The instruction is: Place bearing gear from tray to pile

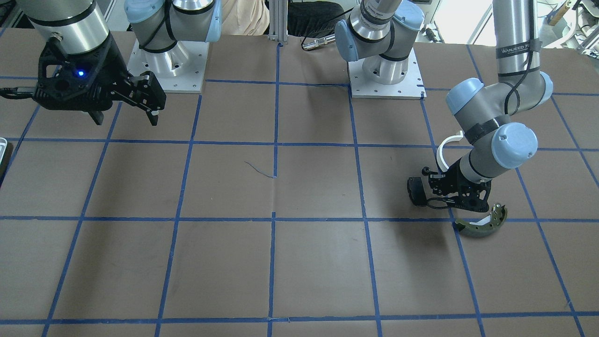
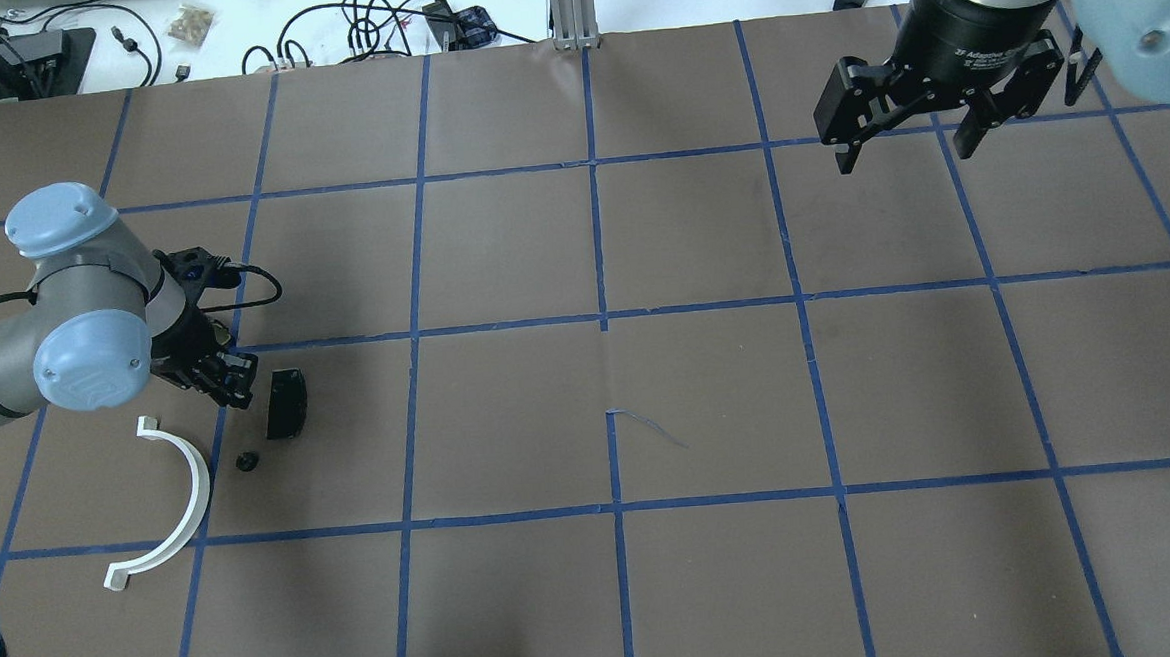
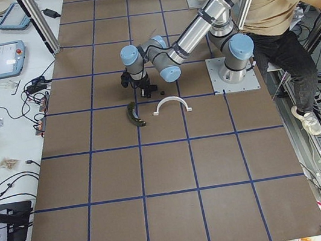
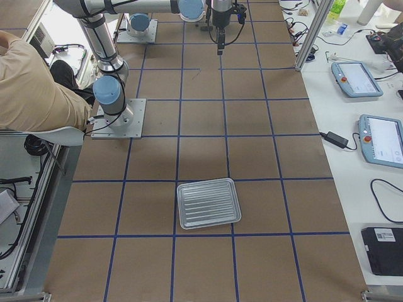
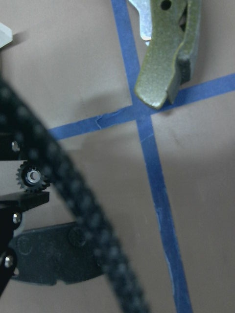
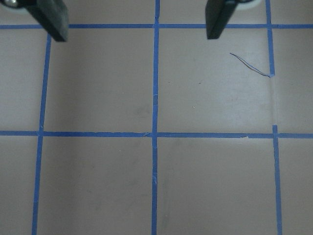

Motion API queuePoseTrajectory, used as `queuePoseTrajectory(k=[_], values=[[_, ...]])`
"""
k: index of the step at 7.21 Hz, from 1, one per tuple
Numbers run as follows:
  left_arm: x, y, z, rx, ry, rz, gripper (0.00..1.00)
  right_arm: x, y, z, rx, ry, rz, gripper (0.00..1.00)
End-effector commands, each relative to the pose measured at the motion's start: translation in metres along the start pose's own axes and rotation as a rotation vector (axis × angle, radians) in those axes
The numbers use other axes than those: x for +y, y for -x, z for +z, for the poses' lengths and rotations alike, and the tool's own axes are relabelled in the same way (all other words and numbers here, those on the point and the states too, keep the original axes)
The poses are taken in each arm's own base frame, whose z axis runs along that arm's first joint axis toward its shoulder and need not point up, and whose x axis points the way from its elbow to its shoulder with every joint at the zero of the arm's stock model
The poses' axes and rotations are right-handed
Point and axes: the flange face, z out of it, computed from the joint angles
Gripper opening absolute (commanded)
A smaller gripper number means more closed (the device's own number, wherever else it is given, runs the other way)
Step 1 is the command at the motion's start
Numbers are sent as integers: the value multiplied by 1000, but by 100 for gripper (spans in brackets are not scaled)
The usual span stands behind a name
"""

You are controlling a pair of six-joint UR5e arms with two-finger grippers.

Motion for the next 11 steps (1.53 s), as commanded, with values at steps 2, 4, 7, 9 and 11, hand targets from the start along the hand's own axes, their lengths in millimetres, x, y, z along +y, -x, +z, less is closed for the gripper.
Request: queuePoseTrajectory(k=[2,4,7,9,11], values=[[-4,-3,-13,28,-47,-22,100,-1,-2,2,-11,4,13,100],[-17,-34,-66,19,-47,-22,100,-1,-1,2,-20,4,12,100],[-3,-156,-284,28,30,-127,100,-1,-1,4,-19,12,13,100],[2,-239,-310,10,-55,-80,100,1,-2,3,-19,10,15,100],[-1,-248,-298,-2,-191,-74,98,2,-2,3,-17,12,13,100]])
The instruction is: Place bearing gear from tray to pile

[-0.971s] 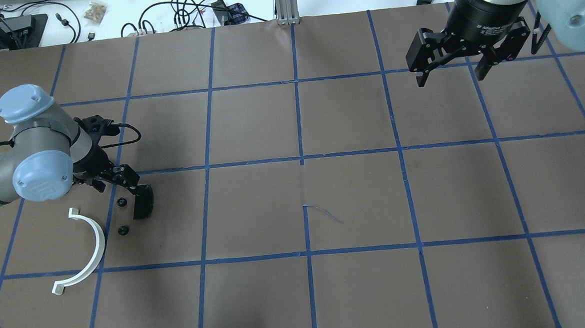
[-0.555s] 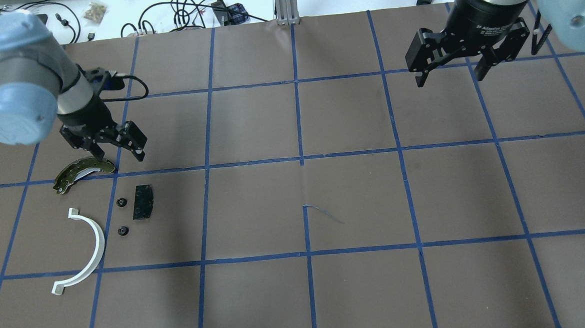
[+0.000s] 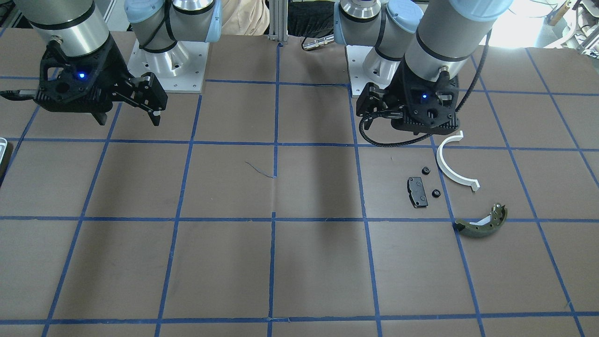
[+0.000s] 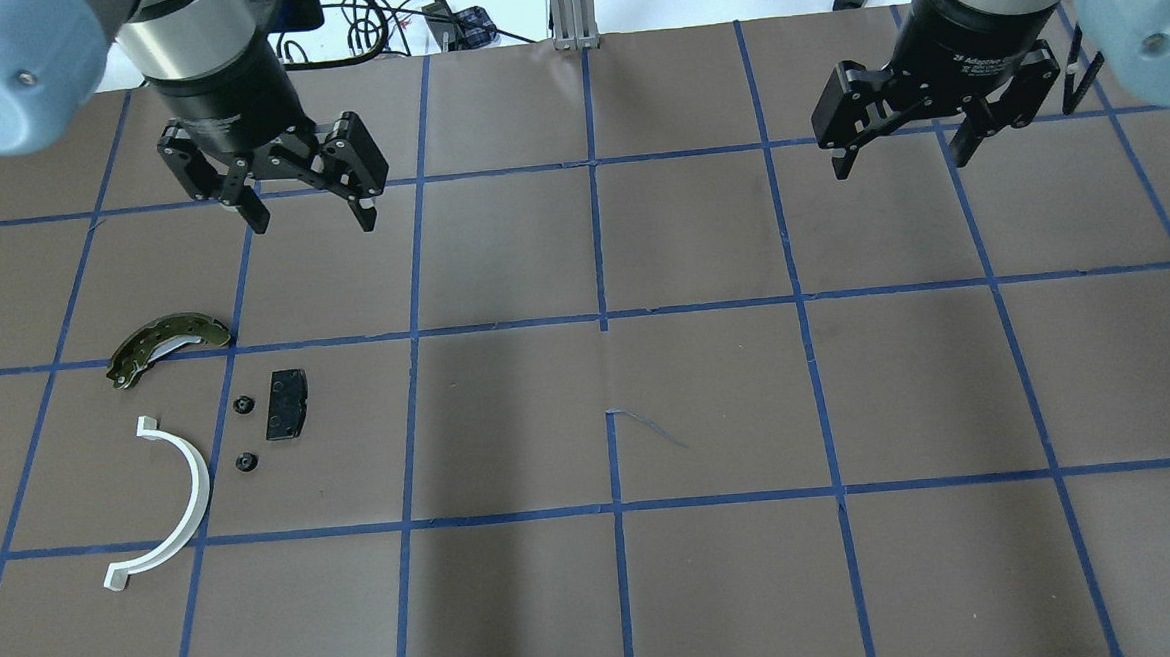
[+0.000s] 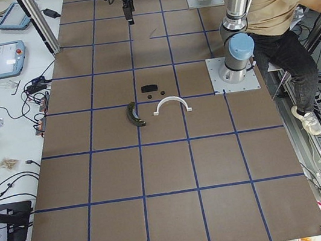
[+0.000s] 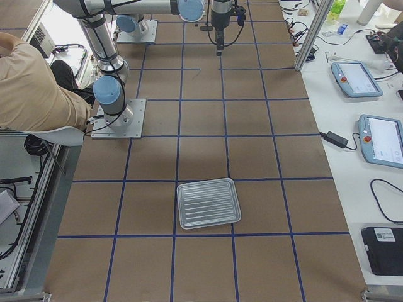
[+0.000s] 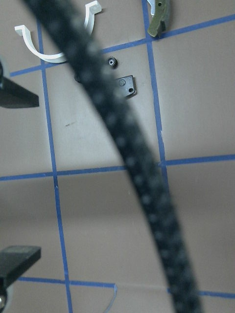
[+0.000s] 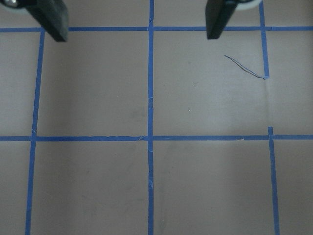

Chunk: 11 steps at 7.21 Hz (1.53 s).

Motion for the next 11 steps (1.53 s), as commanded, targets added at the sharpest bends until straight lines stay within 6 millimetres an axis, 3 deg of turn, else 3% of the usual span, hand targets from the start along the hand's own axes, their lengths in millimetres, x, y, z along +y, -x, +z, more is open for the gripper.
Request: queuePoseTrajectory(k=[1,4,6,8,11], values=[[8,-5,1,-8,-123,19,100,0,0,-1,0,-2,-1,100],[12,4,-9,-8,-132,-1,100,2,1,-3,-2,-5,-6,100],[15,10,-9,-2,-75,-15,100,0,1,-5,-3,-15,-9,100],[23,12,-24,-2,11,-30,100,0,1,-5,-2,-12,-6,100],[24,13,-24,1,10,-21,100,1,0,-5,1,-10,-1,100]])
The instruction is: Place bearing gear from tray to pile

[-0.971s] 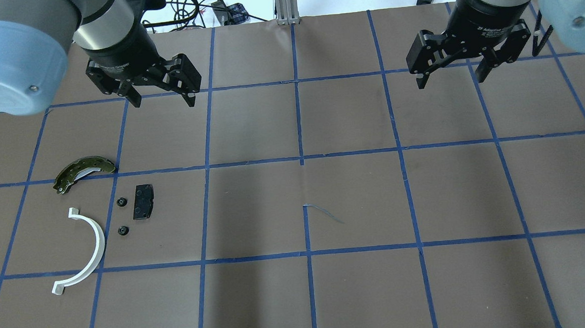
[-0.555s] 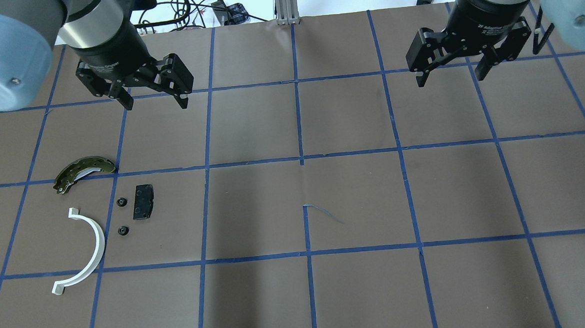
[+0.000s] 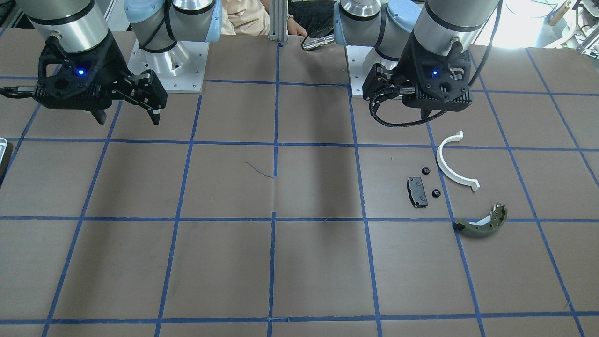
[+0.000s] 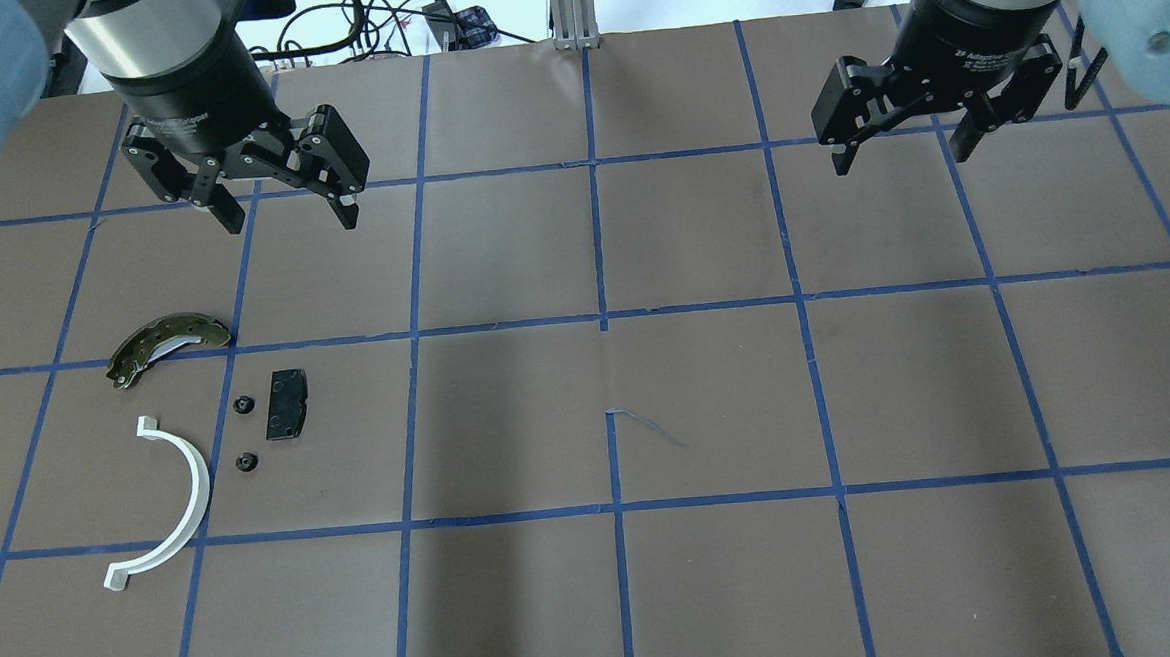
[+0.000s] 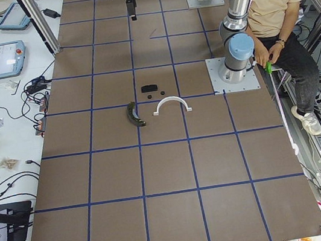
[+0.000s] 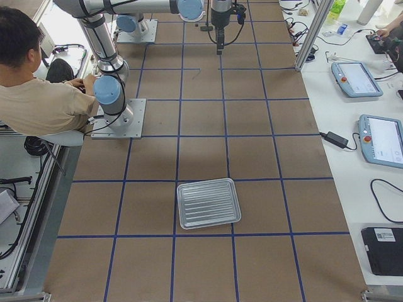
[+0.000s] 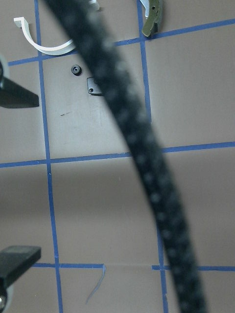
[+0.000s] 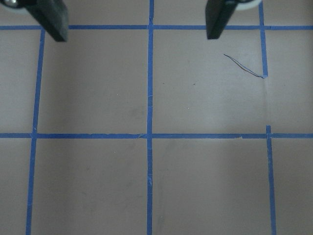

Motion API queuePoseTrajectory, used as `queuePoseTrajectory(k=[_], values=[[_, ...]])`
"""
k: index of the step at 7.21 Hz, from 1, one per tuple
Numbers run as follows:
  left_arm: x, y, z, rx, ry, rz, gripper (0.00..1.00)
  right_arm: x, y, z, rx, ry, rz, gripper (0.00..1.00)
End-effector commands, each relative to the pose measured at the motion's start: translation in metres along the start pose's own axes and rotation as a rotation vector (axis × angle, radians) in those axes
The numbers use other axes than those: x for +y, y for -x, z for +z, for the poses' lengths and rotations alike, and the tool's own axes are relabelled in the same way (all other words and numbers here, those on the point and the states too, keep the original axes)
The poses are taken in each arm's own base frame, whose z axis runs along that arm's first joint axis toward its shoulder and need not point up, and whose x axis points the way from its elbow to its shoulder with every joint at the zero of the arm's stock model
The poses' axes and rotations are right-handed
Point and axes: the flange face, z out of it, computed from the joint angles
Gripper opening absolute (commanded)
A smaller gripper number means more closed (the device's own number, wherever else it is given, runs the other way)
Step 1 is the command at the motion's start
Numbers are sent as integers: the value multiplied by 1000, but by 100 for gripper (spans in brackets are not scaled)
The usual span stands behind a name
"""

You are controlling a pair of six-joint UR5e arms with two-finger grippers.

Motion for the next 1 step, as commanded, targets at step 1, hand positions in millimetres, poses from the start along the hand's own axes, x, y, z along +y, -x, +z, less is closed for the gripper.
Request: queuePoseTrajectory(k=[1], values=[[2,1,-1,-1,0,3,100,2,1,-2,0,-2,0,100]])
